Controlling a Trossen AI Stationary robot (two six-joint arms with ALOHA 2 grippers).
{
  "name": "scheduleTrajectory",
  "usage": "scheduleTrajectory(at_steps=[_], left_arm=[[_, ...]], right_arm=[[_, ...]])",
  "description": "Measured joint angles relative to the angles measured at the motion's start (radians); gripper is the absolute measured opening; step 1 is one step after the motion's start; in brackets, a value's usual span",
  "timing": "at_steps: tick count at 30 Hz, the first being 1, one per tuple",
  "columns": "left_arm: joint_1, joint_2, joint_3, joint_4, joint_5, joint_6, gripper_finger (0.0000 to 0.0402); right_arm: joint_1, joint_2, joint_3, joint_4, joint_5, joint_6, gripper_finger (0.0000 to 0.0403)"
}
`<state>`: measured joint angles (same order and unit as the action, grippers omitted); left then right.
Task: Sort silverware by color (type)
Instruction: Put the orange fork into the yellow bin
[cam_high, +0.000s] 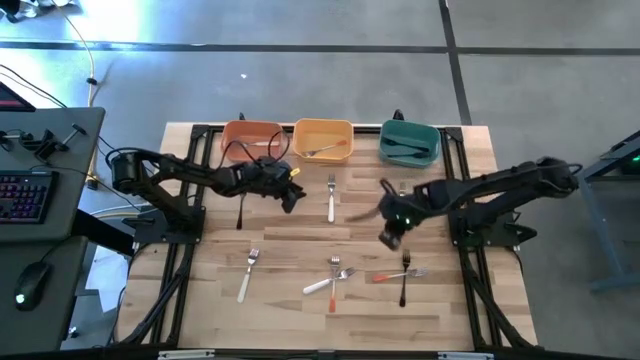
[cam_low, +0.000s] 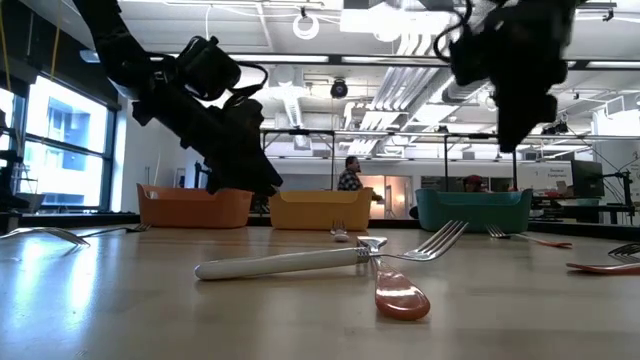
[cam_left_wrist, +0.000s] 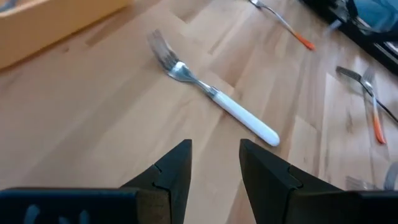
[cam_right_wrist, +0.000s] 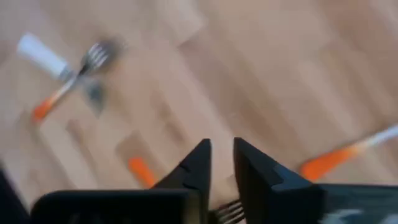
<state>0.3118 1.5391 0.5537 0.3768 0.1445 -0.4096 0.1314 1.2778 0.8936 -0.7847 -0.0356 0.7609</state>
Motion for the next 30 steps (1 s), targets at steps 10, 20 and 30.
scheduleTrajectory(at_steps=[10, 20, 30], left_arm=[[-0.078, 0.003, 0.0, -0.056, -0.017, 0.142, 0.0126], [-0.099, 0.003, 0.0, -0.045, -0.079, 0.124, 0.0126], [-0.099, 0.003, 0.0, -0.051, -0.079, 0.122, 0.0126]], right_arm=[[0.379, 0.133, 0.0, 0.068, -0.022, 0.087, 0.0153], [0.478, 0.324, 0.022, 0.077, 0.002, 0.077, 0.0154], [0.443, 0.426, 0.026, 0.096, 0.022, 0.063, 0.0115]])
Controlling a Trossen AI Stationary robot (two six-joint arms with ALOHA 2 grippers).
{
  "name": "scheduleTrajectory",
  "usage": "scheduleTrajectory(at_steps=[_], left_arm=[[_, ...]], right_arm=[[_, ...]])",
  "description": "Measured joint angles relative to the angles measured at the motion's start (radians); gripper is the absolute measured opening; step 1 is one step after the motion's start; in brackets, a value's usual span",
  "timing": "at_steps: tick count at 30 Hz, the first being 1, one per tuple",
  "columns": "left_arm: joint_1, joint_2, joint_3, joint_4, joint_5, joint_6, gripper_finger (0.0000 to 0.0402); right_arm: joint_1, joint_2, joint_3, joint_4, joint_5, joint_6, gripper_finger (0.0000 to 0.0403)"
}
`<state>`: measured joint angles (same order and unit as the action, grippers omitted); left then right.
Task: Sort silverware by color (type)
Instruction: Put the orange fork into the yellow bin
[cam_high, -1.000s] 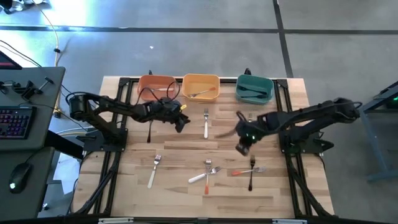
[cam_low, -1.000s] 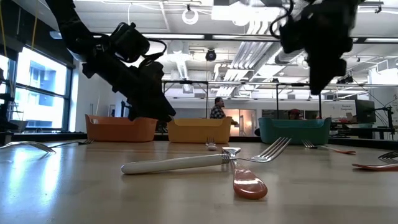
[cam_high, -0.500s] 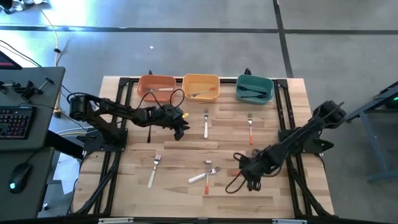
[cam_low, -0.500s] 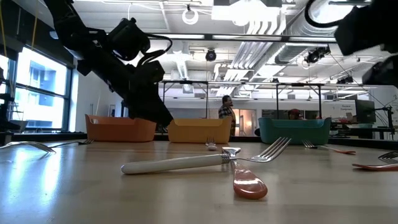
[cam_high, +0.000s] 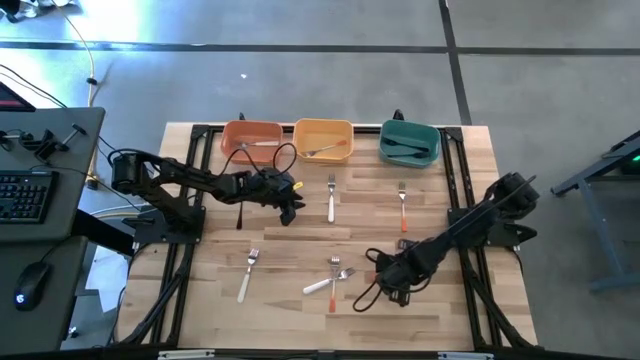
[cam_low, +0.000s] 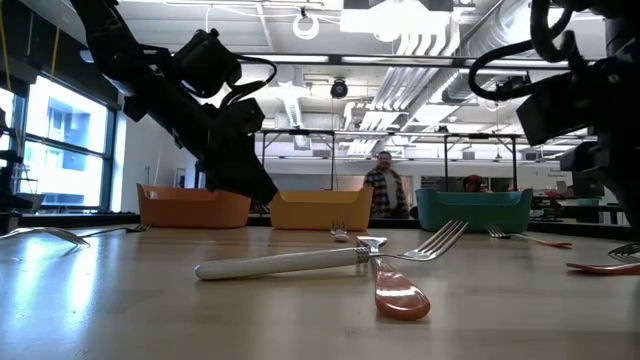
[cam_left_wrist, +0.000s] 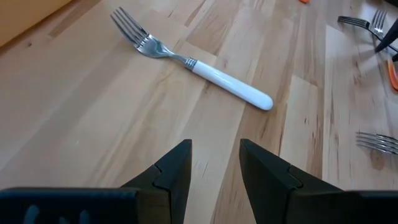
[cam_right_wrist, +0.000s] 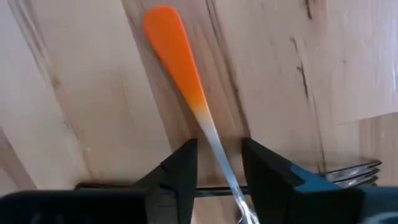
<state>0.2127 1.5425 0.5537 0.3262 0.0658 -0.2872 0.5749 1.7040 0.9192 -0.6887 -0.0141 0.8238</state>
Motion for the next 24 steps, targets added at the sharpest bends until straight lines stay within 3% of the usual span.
scheduleTrajectory(at_steps=[9, 15, 24], left_arm=[[0.0, 0.0, 0.0, -0.019, 0.002, -0.023, 0.0126], [0.0, 0.0, 0.0, -0.019, 0.002, -0.031, 0.0126], [0.0, 0.0, 0.0, -0.05, 0.014, -0.036, 0.0126]], right_arm=[[-0.016, 0.032, 0.003, 0.021, -0.031, -0.034, 0.0063], [-0.056, 0.033, 0.001, 0.033, -0.113, -0.097, 0.0009], [-0.095, -0.03, -0.007, 0.075, -0.154, -0.171, 0.0001]])
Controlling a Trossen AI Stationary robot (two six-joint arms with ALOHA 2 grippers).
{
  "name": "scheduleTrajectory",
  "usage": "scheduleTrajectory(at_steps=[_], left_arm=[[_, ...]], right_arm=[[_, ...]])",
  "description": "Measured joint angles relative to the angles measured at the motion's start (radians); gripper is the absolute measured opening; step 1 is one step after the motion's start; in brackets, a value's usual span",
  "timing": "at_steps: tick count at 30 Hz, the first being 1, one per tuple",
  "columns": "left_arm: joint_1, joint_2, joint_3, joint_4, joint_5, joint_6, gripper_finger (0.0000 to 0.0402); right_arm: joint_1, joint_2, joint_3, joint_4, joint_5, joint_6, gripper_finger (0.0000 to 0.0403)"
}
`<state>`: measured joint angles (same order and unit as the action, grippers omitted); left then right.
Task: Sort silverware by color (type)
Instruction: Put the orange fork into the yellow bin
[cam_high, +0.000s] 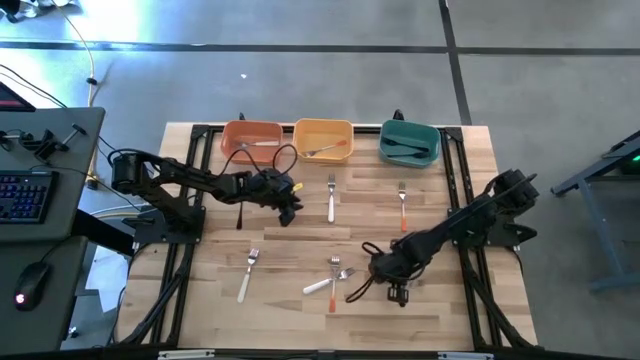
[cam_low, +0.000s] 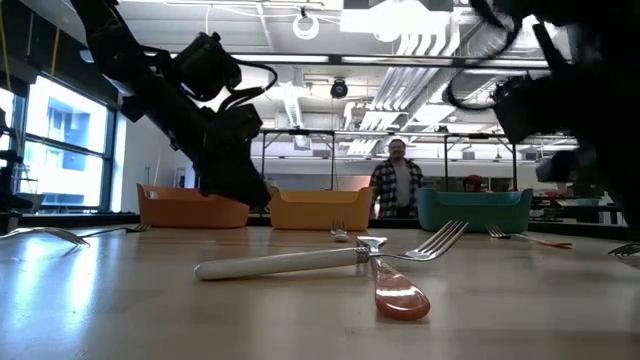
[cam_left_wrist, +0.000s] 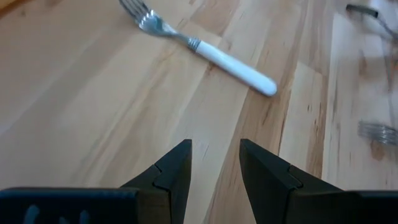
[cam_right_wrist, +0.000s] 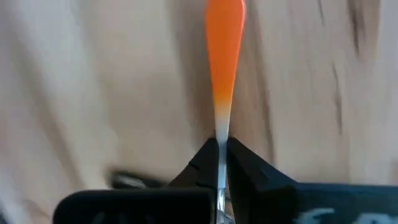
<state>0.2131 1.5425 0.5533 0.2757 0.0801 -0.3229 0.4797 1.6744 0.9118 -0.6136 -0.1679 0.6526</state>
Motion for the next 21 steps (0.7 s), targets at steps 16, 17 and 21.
scheduleTrajectory(at_steps=[16, 17, 21], left_arm=[[0.0, 0.0, 0.0, 0.044, 0.045, -0.091, 0.0126], [0.001, 0.0, 0.0, 0.043, 0.046, -0.092, 0.0126], [0.027, -0.037, -0.001, 0.041, 0.07, -0.065, 0.0119]], right_arm=[[-0.19, -0.55, 0.005, -0.055, 0.351, 0.041, 0.0], [-0.217, -0.562, 0.005, -0.05, 0.377, 0.026, 0.0], [-0.352, -0.562, 0.005, 0.079, 0.399, -0.065, 0.0]])
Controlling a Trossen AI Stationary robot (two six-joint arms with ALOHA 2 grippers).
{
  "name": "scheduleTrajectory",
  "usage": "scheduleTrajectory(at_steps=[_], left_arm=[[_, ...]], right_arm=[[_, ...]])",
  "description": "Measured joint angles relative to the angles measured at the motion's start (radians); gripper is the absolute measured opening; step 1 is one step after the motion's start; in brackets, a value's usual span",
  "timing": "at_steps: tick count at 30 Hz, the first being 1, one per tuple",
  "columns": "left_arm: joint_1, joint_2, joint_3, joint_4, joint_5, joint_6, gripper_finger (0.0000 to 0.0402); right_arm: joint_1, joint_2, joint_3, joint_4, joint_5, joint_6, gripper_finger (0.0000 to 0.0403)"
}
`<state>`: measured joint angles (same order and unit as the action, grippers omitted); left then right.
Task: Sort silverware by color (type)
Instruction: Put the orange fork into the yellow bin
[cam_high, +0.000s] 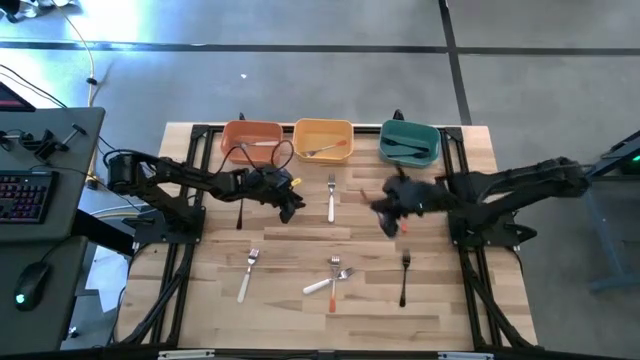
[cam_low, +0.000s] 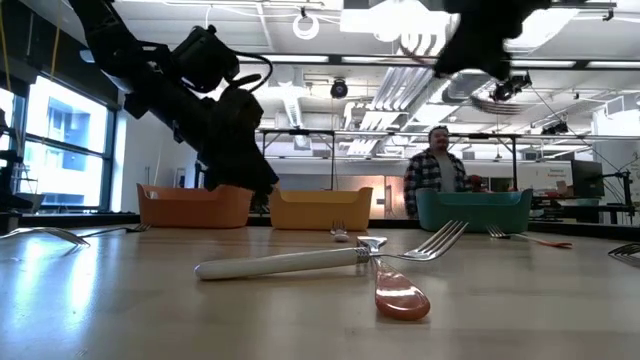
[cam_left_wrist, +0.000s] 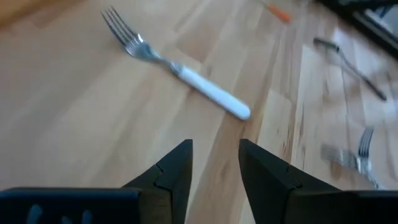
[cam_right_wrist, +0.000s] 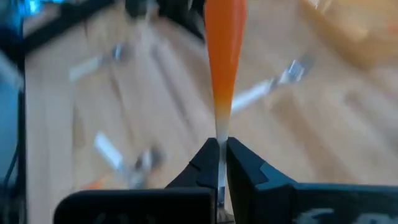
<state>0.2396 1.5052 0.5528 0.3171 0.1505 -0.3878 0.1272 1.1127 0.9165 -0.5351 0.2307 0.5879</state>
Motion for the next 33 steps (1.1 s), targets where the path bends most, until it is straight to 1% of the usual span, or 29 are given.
scheduleTrajectory(at_steps=[2, 5, 9, 11, 15, 18, 21, 24, 29, 33], left_arm=[[0.017, -0.034, 0.0, -0.024, -0.002, 0.007, 0.0105], [0.039, -0.092, 0.001, -0.048, -0.003, 0.03, 0.0072], [0.054, -0.162, 0.001, -0.087, -0.007, 0.052, 0.002], [0.063, -0.186, 0.0, -0.095, -0.006, 0.06, 0.0005], [0.082, -0.211, 0.001, -0.115, -0.014, 0.053, 0.0008], [0.09, -0.216, 0.001, -0.152, -0.019, 0.066, 0.0002], [0.096, -0.216, -0.001, -0.213, -0.023, 0.077, 0.0002], [0.096, -0.217, -0.037, -0.211, -0.024, 0.076, 0.0001], [0.096, -0.261, -0.137, -0.144, -0.024, -0.009, 0.0001], [0.096, -0.32, -0.186, -0.109, -0.034, -0.054, 0.0]], right_arm=[[-0.074, 0.019, 0.0, 0.1, -0.021, -0.054, 0.0], [-0.189, 0.06, 0.013, 0.212, -0.071, -0.119, 0.0], [-0.317, 0.168, 0.127, 0.233, -0.116, -0.241, 0.0], [-0.371, 0.238, 0.206, 0.221, -0.14, -0.299, 0.0], [-0.468, 0.388, 0.368, 0.176, -0.218, -0.406, 0.0], [-0.524, 0.507, 0.49, 0.121, -0.262, -0.475, 0.0], [-0.564, 0.622, 0.599, 0.085, -0.274, -0.521, 0.0], [-0.598, 0.732, 0.691, 0.059, -0.287, -0.526, 0.0], [-0.643, 0.892, 0.793, 0.037, -0.311, -0.532, 0.0], [-0.666, 0.979, 0.817, 0.035, -0.312, -0.563, 0.0]])
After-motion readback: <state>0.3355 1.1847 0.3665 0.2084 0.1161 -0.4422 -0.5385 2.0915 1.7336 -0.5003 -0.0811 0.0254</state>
